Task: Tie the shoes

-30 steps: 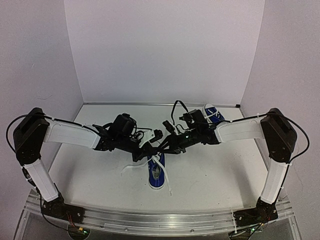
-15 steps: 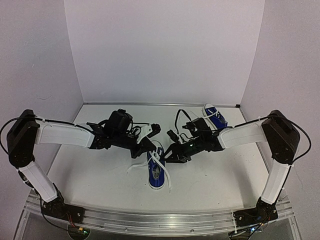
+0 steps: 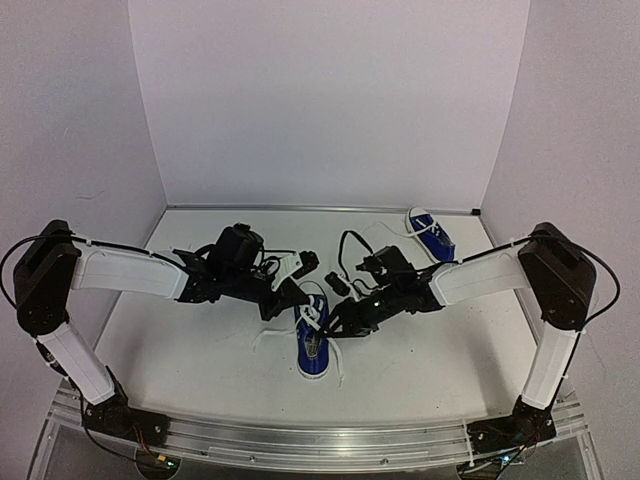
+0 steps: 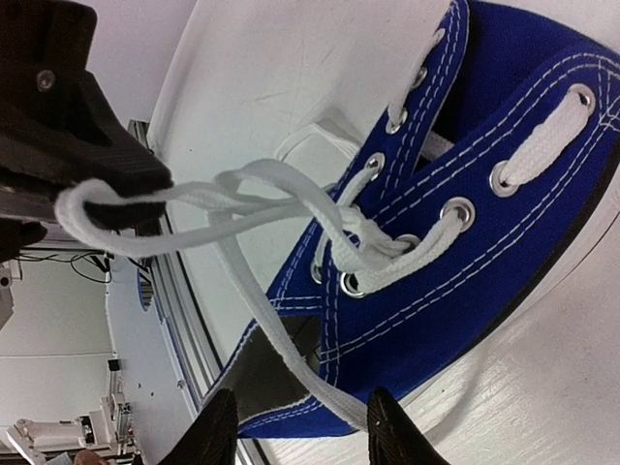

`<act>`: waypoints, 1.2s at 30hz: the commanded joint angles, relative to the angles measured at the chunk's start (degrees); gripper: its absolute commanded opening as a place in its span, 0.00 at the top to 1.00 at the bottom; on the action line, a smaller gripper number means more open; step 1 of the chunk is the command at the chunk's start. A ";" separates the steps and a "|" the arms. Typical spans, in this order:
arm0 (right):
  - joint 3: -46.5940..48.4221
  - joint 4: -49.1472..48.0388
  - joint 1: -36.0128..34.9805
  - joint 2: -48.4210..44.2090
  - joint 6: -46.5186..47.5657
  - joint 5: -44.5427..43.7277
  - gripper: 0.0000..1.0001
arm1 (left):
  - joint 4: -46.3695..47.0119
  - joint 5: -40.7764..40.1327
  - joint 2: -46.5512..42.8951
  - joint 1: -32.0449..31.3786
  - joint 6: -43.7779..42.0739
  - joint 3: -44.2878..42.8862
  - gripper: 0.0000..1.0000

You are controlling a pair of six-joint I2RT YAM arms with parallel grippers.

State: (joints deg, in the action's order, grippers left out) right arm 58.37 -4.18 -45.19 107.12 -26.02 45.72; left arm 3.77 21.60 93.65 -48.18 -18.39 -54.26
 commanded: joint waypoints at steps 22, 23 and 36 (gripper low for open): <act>-4.23 11.21 2.51 -2.54 2.56 -8.98 1.00 | 5.87 -9.38 -7.10 0.08 4.39 10.99 1.00; -4.26 11.29 2.55 -2.60 2.71 -8.84 1.00 | 5.84 -9.91 -6.76 0.06 4.54 11.26 1.00; 0.67 14.01 2.28 -5.65 7.53 -2.62 0.71 | 5.10 -11.21 -1.30 0.02 3.85 10.04 0.99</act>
State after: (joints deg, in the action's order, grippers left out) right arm 55.73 8.20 -42.68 106.47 -21.18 41.04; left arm 7.90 11.94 92.69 -48.21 -14.50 -43.07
